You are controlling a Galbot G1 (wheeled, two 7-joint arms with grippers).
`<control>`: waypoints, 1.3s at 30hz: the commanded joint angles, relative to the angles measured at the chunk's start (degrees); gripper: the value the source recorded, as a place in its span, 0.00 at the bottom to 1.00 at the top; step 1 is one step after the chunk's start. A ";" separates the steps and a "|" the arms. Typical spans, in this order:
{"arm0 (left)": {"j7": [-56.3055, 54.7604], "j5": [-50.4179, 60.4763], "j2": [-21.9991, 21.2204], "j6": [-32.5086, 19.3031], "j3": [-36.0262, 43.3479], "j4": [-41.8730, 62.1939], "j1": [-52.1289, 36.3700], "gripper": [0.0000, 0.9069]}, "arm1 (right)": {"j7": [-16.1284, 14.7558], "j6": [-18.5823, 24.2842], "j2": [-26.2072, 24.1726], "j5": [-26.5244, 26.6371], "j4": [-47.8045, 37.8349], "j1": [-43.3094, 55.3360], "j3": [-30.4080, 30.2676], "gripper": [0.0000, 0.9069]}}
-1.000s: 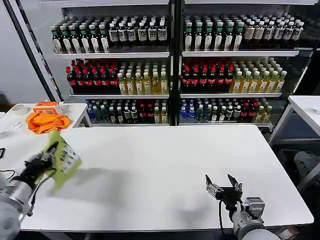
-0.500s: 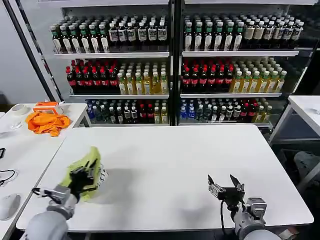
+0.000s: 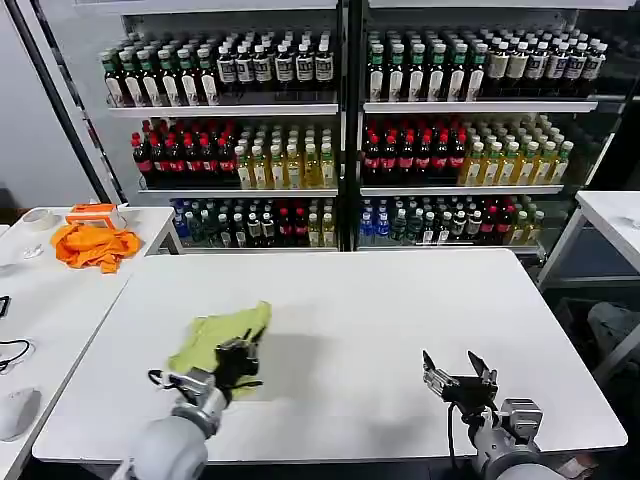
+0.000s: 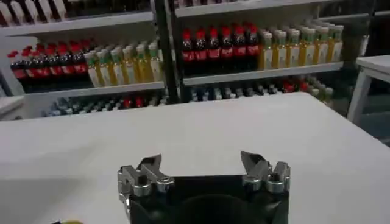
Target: Fold and organize the clothes.
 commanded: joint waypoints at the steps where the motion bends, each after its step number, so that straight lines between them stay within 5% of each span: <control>1: -2.26 -4.88 -8.89 0.87 11.90 5.01 -8.13 1.00 | -0.14 0.05 0.08 -0.05 0.23 -0.47 1.02 1.00; 13: -2.33 -13.77 -6.48 -8.29 2.18 -1.33 -0.93 1.00 | -0.93 1.30 1.31 -0.17 -2.09 2.34 -2.80 1.00; 24: -5.65 -13.15 -3.91 -9.83 -17.98 -9.62 16.23 1.00 | 0.23 2.01 7.39 6.31 -14.08 18.49 -16.65 1.00; 29: -6.07 -13.13 -4.67 -9.96 -21.33 -10.82 19.22 1.00 | 0.88 2.73 12.86 7.26 -24.11 24.87 -23.24 1.00; 39: -6.12 -12.34 -6.47 -10.02 -21.94 -11.24 20.07 1.00 | 0.84 3.28 15.66 7.68 -30.74 28.12 -26.75 1.00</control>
